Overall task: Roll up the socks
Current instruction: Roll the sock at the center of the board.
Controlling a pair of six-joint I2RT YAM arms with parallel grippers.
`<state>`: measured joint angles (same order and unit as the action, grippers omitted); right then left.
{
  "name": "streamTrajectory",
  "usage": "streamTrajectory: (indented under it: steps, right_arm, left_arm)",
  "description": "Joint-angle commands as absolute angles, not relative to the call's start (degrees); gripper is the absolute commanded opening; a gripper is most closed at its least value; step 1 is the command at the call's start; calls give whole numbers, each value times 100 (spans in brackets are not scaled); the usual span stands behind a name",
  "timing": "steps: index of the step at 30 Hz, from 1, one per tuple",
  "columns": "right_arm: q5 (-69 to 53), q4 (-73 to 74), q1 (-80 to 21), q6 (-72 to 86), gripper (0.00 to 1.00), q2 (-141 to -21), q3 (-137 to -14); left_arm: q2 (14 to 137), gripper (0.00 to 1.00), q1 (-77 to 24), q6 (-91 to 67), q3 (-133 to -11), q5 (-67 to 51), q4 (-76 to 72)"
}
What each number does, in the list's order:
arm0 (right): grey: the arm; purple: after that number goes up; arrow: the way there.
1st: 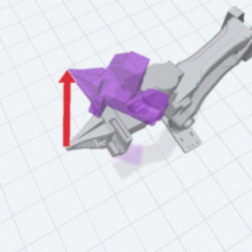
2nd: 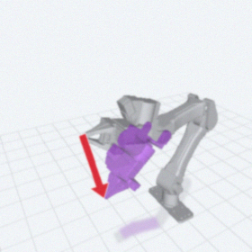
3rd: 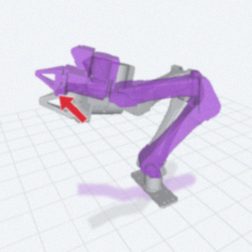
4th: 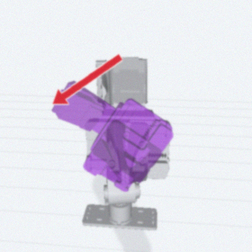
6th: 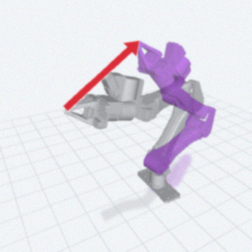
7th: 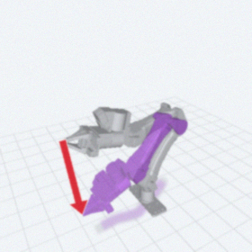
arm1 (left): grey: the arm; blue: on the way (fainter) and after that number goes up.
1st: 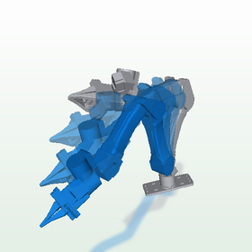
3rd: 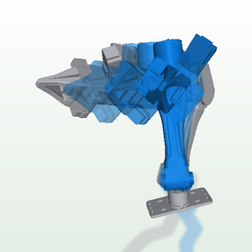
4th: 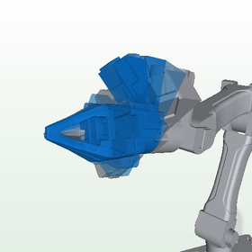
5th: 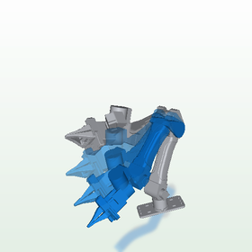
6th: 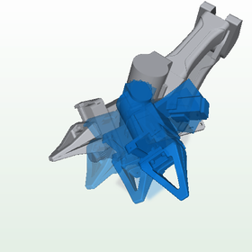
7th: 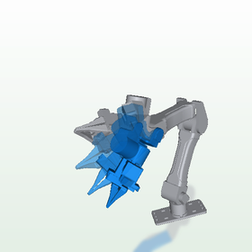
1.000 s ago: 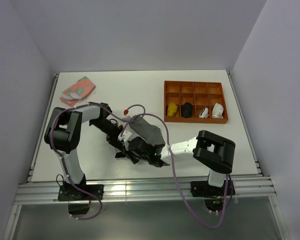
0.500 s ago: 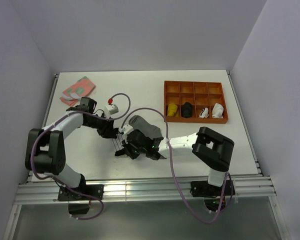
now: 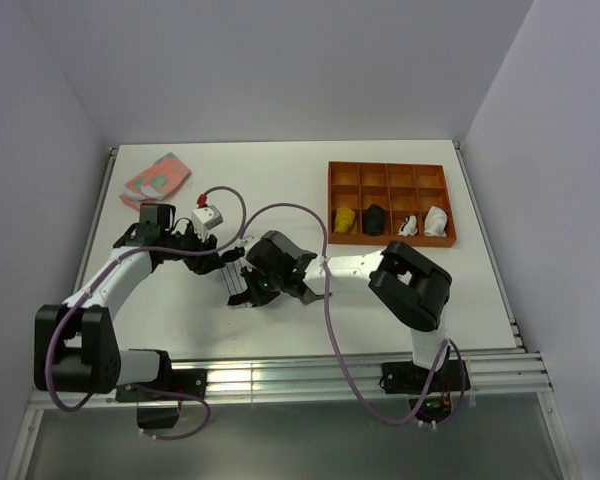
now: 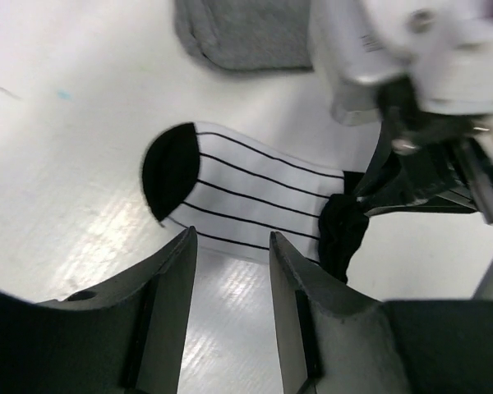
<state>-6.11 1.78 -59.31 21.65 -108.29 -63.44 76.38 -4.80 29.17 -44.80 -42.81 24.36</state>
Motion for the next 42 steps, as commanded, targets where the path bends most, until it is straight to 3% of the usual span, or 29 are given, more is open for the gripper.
streamTrajectory:
  steps: [1,11,24,42]
  right_arm:
    - [-896,589,-5801,2303,11,-11021,-6705]
    - [-1616,1625,-5353,2478,10,-11627,-7602]
    - [-2434,2934,-4869,2531,10,-12647,-8990]
    - [-2874,3393,-4632,2558,10,-12894,-9299]
  left_arm:
    - [7111,46,-334,2811,-4369,-4315,1907]
    - [6663,52,-457,4191,-4184,-4351,2654]
    - [6310,59,-1696,4772,-3445,-3472,2391]
    - [6864,61,-2347,4913,-3261,-3138,1626]
